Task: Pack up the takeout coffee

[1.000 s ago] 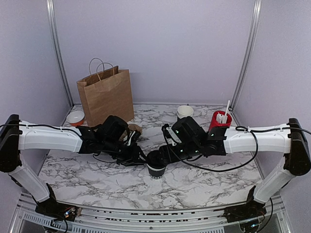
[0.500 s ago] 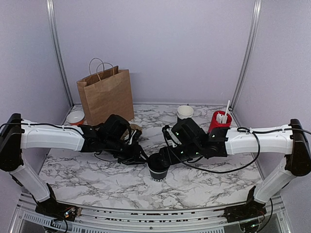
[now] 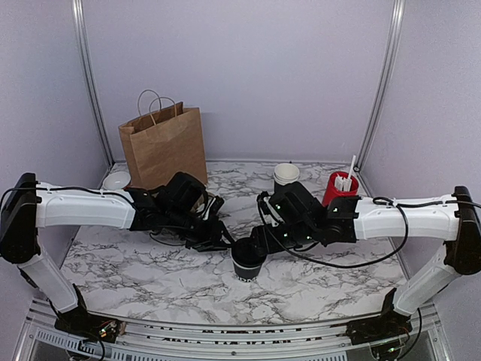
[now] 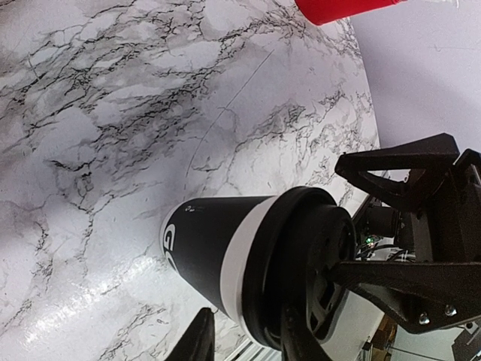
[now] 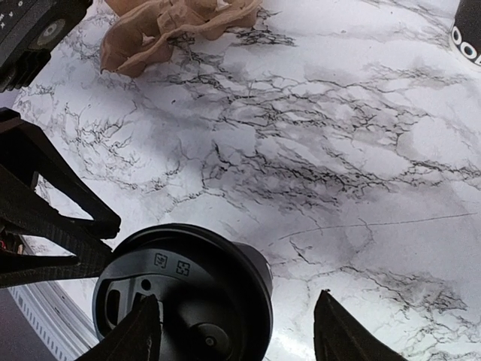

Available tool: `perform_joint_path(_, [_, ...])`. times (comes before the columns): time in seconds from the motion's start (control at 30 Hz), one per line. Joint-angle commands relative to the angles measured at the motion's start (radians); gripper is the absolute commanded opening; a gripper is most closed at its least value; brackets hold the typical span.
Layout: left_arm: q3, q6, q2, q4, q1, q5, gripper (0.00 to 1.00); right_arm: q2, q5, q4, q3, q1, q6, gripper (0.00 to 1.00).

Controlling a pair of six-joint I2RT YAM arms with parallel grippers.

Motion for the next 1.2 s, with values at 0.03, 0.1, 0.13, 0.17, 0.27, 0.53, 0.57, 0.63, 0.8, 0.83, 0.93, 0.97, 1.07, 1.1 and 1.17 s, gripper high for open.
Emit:
perform_joint_path(0.03, [0.012,0.018,-0.024,-0.063,0.001,-0.003,0.31,-0.023,0.019,-0.009,0.008,0.014,0.011,0.67])
perform_joint_path(0.1, [0.001,0.015,-0.039,-0.072,0.001,-0.008,0.31,-0.022,0.021,-0.009,0.011,0.017,0.009,0.67])
perform_joint_path(0.13, [-0.005,0.013,-0.046,-0.072,0.001,-0.009,0.31,-0.022,0.021,-0.009,0.012,0.018,0.009,0.67])
perform_joint_path(0.17, [-0.011,0.008,-0.052,-0.074,0.0,-0.01,0.31,-0.021,0.019,-0.007,0.011,0.018,0.008,0.67])
perform_joint_path(0.27, [-0.015,0.004,-0.06,-0.072,-0.003,-0.009,0.31,-0.017,0.015,-0.004,0.012,0.018,0.006,0.67])
perform_joint_path(0.53, [-0.011,-0.007,-0.034,-0.071,-0.017,-0.001,0.31,-0.007,0.013,-0.006,0.018,0.022,0.004,0.66])
perform_joint_path(0.57, [-0.012,-0.01,-0.034,-0.066,-0.019,0.001,0.31,-0.007,0.013,-0.006,0.018,0.024,0.005,0.66])
perform_joint_path(0.63, [-0.01,-0.012,-0.03,-0.057,-0.022,0.004,0.31,-0.007,0.012,-0.002,0.014,0.025,0.007,0.66])
perform_joint_path(0.8, [-0.016,-0.026,-0.011,-0.031,-0.027,0.011,0.3,-0.008,0.01,0.01,0.003,0.029,0.015,0.65])
perform_joint_path(0.83, [-0.019,-0.03,-0.008,-0.023,-0.028,0.014,0.3,-0.009,0.009,0.011,0.001,0.03,0.018,0.65])
perform_joint_path(0.93, [-0.028,-0.042,0.001,-0.001,-0.03,0.02,0.28,-0.014,0.01,0.017,-0.007,0.033,0.025,0.65])
perform_joint_path(0.97, [-0.031,-0.046,0.002,0.011,-0.03,0.021,0.27,-0.016,0.01,0.019,-0.012,0.034,0.027,0.65])
perform_joint_path(1.07, [-0.038,-0.06,0.01,0.032,-0.029,0.024,0.25,-0.02,0.007,0.024,-0.023,0.036,0.035,0.64])
perform_joint_path(1.1, [-0.04,-0.063,0.011,0.039,-0.029,0.026,0.25,-0.022,0.008,0.026,-0.025,0.038,0.036,0.64])
perform_joint_path(1.17, [-0.044,-0.074,0.014,0.055,-0.03,0.028,0.24,-0.024,0.008,0.032,-0.032,0.04,0.042,0.64])
